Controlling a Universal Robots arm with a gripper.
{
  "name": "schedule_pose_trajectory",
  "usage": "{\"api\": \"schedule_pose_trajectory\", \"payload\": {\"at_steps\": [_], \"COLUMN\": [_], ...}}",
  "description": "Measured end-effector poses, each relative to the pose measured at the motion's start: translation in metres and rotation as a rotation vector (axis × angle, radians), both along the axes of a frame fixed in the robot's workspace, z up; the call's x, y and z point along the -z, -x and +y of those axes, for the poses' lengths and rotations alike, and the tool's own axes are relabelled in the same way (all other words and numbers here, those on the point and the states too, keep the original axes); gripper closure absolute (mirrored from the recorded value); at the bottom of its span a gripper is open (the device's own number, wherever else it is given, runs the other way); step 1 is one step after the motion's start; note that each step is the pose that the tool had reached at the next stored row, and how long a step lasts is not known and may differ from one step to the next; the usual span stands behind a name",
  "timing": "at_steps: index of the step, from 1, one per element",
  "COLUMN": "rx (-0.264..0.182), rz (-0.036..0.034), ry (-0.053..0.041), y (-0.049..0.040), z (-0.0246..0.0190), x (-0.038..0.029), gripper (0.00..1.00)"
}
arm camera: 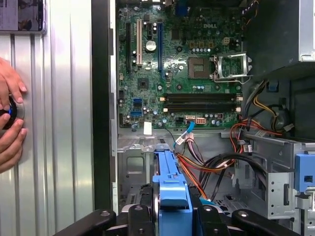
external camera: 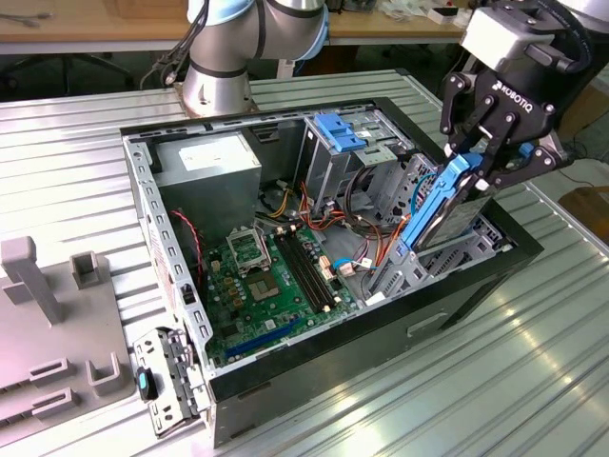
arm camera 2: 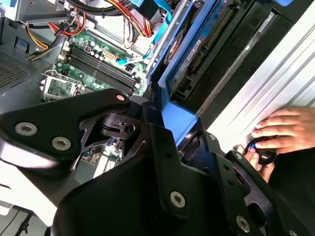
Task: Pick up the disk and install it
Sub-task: 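Insert the disk into the insertion slot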
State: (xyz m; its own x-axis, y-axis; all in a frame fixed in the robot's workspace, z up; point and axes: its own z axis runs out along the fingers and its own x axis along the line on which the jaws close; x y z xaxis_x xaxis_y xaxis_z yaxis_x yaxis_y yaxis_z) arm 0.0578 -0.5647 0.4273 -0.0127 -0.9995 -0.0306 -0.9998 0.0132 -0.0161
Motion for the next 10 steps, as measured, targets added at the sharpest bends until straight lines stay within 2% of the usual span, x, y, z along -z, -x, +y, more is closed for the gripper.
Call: {"api": "schedule_pose_trajectory", "payload": {"at_steps": [10], "rx": [0.000], "rz": [-0.0001], "ry": [-0.0017], "y": [-0.0001], "z": [-0.0008], "x": [0.0016], "gripper": [0.62]}}
